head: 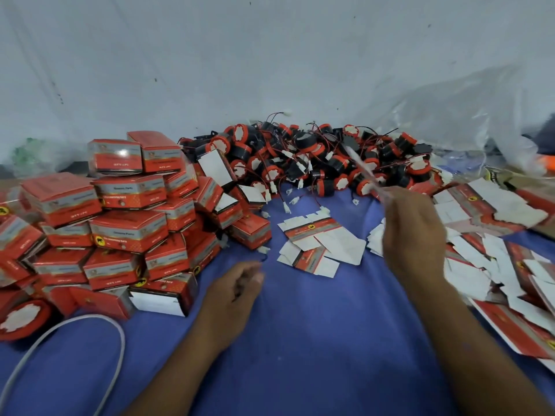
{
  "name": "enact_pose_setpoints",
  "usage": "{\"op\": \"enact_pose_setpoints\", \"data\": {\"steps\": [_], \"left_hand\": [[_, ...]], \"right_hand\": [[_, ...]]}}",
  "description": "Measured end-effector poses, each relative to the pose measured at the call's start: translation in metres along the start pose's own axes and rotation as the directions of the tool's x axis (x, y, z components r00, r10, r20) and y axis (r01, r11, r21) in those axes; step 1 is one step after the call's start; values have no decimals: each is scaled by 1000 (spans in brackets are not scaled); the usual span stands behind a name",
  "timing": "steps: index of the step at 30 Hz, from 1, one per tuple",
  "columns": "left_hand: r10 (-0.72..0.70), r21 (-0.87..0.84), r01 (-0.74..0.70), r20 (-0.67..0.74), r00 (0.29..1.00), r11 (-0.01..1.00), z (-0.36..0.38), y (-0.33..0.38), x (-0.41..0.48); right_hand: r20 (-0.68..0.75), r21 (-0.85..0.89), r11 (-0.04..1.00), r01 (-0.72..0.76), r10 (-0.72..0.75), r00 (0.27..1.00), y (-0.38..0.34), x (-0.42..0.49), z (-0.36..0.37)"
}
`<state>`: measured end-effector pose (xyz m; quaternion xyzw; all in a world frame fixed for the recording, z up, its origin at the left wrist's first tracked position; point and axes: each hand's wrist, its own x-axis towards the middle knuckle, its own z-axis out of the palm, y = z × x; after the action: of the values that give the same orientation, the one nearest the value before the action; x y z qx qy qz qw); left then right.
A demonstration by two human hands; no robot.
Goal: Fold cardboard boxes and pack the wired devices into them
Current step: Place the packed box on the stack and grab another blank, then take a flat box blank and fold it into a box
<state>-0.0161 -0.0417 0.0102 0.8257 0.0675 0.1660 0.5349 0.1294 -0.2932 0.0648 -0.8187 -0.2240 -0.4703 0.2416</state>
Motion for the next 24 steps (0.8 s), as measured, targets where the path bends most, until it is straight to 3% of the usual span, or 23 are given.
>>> {"op": "enact_pose_setpoints", "data": {"steps": [2,3,5,6,7,10,13,14,16,18,20,22,24], "left_hand": [[-50,-394,59,34,998,917,5,13,0],[-123,-616,141,72,990,775,8,20,0],[-215,-826,270,184,959,495,9,23,-4],[-236,-854,311,229,945,417,9,21,-4],[-242,-858,317,234,942,404,10,18,-5],[-196,-881,380,335,922,282,7,13,-4],[-126,-818,446,431,893,363,12,8,-5],[-138,-828,440,419,897,348,9,9,-6],[-97,-796,465,466,879,387,8,8,-9],[-9,-778,283,336,942,561,9,17,-11],[33,-763,219,301,953,608,13,21,-9],[17,-714,154,227,974,683,17,23,-8],[-90,-647,141,112,990,749,18,20,-4]], "right_hand": [[100,295,950,102,-136,986,-52,-12,-2],[233,501,861,92,-236,943,-77,-27,-1],[447,715,699,7,-466,764,-110,-59,4],[524,722,690,-50,-499,691,-115,-66,8],[582,701,704,-118,-468,665,-115,-68,12],[637,531,811,-247,-190,748,-110,-60,23],[752,519,761,-390,-189,632,-100,-61,28],[767,540,720,-437,-206,608,-98,-61,26],[773,574,621,-534,-194,605,-97,-62,23],[799,578,494,-650,-181,573,-98,-60,21],[813,581,350,-735,-216,540,-99,-59,19],[838,541,225,-811,-223,498,-97,-57,15],[865,487,90,-869,-186,465,-92,-53,13]]}}
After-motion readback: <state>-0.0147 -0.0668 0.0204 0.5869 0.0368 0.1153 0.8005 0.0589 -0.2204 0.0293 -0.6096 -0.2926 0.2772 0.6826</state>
